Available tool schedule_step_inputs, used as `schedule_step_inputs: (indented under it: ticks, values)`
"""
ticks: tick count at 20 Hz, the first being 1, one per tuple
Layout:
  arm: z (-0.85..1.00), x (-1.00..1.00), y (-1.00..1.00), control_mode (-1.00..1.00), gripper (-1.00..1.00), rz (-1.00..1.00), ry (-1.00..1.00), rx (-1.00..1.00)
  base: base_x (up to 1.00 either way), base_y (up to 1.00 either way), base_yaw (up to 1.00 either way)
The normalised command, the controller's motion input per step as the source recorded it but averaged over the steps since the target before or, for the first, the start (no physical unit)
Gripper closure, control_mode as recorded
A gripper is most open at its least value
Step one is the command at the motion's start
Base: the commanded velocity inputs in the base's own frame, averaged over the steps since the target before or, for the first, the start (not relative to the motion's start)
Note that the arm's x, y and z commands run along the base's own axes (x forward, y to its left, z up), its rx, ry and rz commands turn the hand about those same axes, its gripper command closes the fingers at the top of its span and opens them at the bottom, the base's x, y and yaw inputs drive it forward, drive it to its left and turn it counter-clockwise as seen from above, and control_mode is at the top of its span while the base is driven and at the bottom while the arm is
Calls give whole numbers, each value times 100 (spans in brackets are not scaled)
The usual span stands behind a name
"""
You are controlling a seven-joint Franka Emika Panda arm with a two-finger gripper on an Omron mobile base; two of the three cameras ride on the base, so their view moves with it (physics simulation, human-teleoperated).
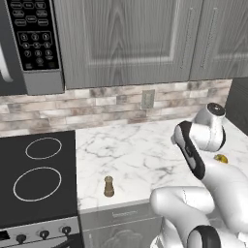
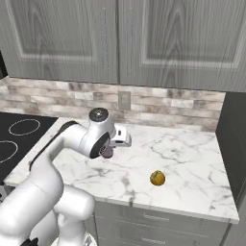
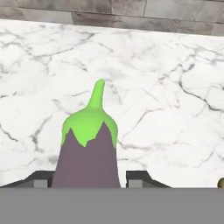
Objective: Place the eggplant and squash inside the fridge drawer. Close the drawer after placing the vegetables.
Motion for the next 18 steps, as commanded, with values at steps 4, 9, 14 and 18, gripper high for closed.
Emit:
schedule_step_inputs:
  ticks: [4,9,14,18]
  values:
    - [99,-43,68,-100,100,0,-1,0,0,0,0]
    - [79,-56,45,-100,100,0,0,0,0,0,0]
    - [18,-44,11,-100,100,0,0,0,0,0,0]
    - [-12,-19,3,-100,100,0,0,0,0,0,0]
